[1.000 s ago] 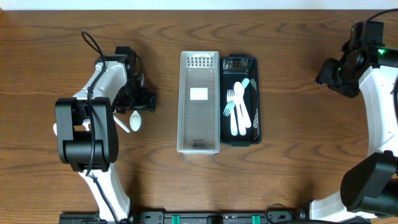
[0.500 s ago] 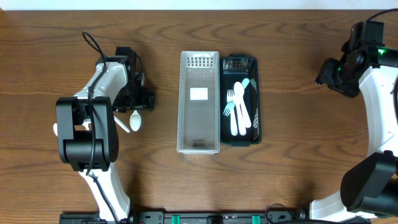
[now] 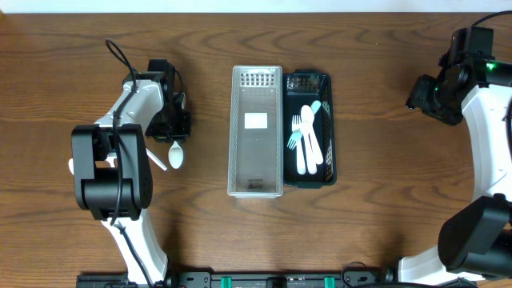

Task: Pack container
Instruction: 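Close the left gripper on the white spoon's handle, then carry the spoon over the clear basket and drop it in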

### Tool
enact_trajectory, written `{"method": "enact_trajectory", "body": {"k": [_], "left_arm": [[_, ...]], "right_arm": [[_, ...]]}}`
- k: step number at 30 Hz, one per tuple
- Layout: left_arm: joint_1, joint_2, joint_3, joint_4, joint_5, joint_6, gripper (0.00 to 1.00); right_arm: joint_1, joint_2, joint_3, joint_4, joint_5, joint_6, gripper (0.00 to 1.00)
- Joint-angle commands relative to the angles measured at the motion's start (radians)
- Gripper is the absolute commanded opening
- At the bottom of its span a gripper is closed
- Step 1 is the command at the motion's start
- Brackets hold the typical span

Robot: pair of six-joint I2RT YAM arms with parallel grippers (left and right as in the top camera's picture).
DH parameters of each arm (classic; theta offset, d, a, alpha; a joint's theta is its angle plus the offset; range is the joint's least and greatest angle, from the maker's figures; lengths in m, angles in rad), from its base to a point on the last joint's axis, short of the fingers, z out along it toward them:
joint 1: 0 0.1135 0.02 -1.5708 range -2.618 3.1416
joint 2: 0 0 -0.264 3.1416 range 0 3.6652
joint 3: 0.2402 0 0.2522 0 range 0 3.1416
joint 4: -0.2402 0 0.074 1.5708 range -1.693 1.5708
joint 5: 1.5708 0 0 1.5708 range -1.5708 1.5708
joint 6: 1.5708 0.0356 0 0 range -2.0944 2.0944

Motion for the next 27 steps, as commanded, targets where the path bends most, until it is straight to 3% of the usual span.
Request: {"method": "enact_trajectory", "body": {"k": [1, 7, 17, 24, 27], "left_arm": [[0.002, 0.027, -0.019, 0.002, 0.014, -0.002, 0.2], [0.002, 0.027, -0.019, 0.002, -0.006, -0.002, 0.07], [-0.014, -0.018, 0.027, -0.09, -0.02, -0.008, 0.06], [-0.151, -0.272, 0.069, -0.157, -0.019, -0.107, 0.06], [-0.254, -0.403, 0.069, -0.15, -0.019, -0.208, 0.06]], "right_arm": [[-0.002, 0.008, -0.006, 0.0, 0.001, -0.011, 0.61], [-0.002, 0.008, -0.006, -0.001, 0.001, -0.011, 0.61], [-0.002, 0.008, -0.006, 0.002, 0.001, -0.011, 0.61], [-0.002, 0.008, -0.006, 0.002, 0.001, -0.011, 0.61], [-0.002, 0.008, -0.006, 0.01, 0.001, -0.011, 0.61]]}}
